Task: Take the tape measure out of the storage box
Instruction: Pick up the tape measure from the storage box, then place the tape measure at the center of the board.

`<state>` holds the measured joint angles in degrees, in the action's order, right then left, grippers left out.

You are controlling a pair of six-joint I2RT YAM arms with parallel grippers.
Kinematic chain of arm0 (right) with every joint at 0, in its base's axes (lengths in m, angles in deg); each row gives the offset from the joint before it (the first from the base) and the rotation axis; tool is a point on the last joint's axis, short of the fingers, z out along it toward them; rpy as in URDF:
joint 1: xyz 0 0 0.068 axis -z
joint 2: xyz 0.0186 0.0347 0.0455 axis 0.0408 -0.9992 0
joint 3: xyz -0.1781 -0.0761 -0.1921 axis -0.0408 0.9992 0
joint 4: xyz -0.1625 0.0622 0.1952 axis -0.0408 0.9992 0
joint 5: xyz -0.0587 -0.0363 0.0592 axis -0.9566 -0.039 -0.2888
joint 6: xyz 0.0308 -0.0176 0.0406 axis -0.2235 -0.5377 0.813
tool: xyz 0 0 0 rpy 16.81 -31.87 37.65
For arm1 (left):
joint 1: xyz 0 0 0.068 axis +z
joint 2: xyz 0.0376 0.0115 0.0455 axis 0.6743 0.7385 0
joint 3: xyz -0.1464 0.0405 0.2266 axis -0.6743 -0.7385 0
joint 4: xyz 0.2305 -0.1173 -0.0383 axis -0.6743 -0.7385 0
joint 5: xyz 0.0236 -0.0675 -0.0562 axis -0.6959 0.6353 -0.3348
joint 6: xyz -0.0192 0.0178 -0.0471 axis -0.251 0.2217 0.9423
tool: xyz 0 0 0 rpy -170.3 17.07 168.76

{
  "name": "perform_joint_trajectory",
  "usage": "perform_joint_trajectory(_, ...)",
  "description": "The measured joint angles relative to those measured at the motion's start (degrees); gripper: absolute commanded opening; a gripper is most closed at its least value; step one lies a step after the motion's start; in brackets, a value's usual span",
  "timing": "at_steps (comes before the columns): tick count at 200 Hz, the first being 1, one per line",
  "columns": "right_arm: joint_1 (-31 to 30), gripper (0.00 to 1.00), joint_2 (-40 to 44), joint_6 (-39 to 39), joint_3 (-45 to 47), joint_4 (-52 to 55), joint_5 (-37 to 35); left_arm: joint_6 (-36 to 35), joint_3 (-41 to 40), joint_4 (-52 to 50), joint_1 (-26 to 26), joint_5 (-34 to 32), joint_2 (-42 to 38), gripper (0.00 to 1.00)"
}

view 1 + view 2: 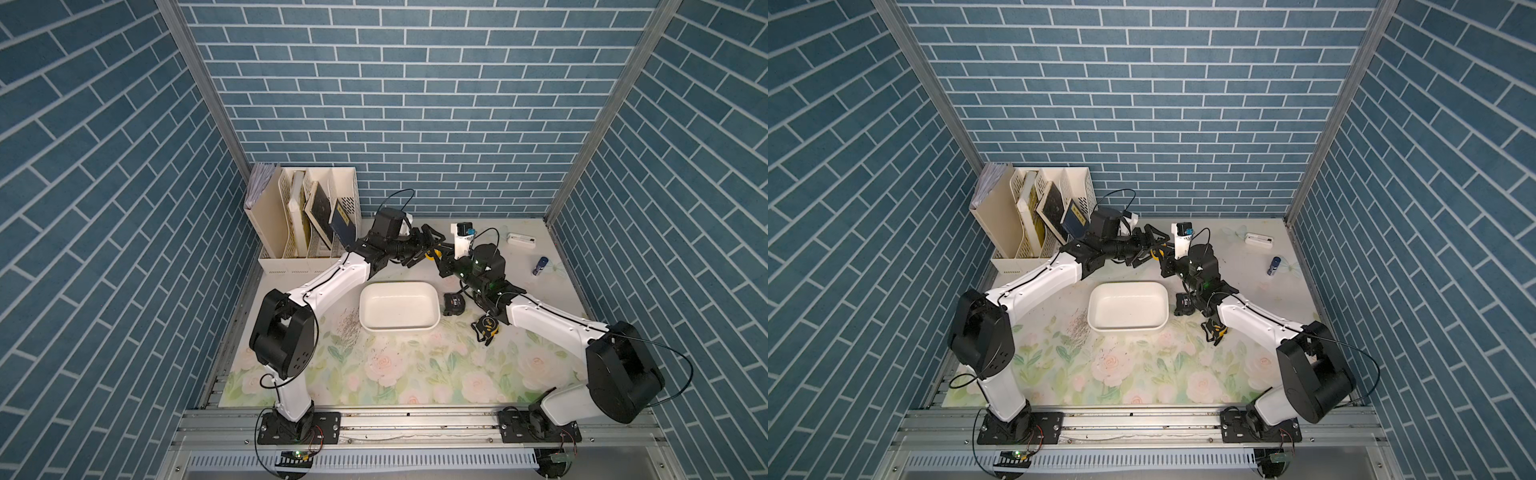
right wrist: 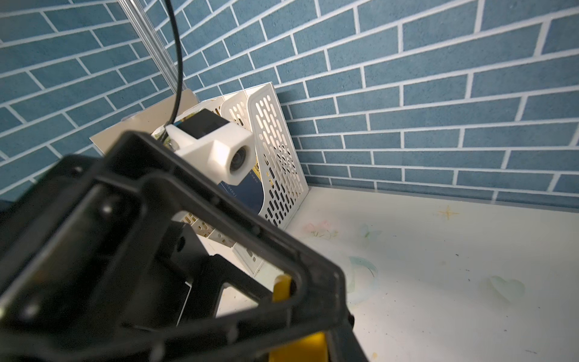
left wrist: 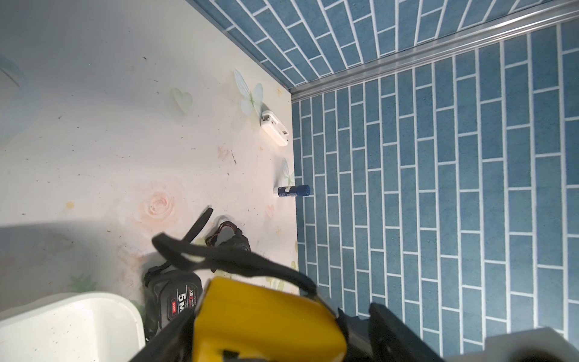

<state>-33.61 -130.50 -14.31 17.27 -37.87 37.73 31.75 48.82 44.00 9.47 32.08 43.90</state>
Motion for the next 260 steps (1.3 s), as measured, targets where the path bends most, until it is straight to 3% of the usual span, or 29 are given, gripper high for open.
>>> perform_joint_trajectory(35,-0.5,0.00,3.2,0.0,0.9,3.7,-1.2,-0.1,-0.2,1.3,0.1,0.8,-0.3,0.96)
perform_joint_trajectory(63,0.5,0.00,10.5,0.2,3.9,10.9,-5.3,-1.9,-0.2,0.7,1.1,0.4,-1.5,0.97)
perform_joint_trajectory(107,11.2,0.00,25.8,5.0,9.6,25.6,-13.0,-7.1,-0.2,-3.3,4.9,-3.4,-4.3,0.97)
perform_joint_trajectory(137,16.0,0.00,31.3,11.2,13.7,34.4,-16.4,-9.9,-0.2,-5.8,5.7,-6.4,-4.8,0.97)
perform_joint_trajectory(206,23.7,0.00,32.9,25.7,24.3,42.3,-13.1,-15.4,-0.2,-12.1,5.6,-13.6,-4.8,0.98)
perform_joint_trajectory(260,30.1,0.00,31.4,31.2,27.4,41.8,-6.7,-17.3,-0.3,-13.5,5.6,-16.0,-4.8,0.97)
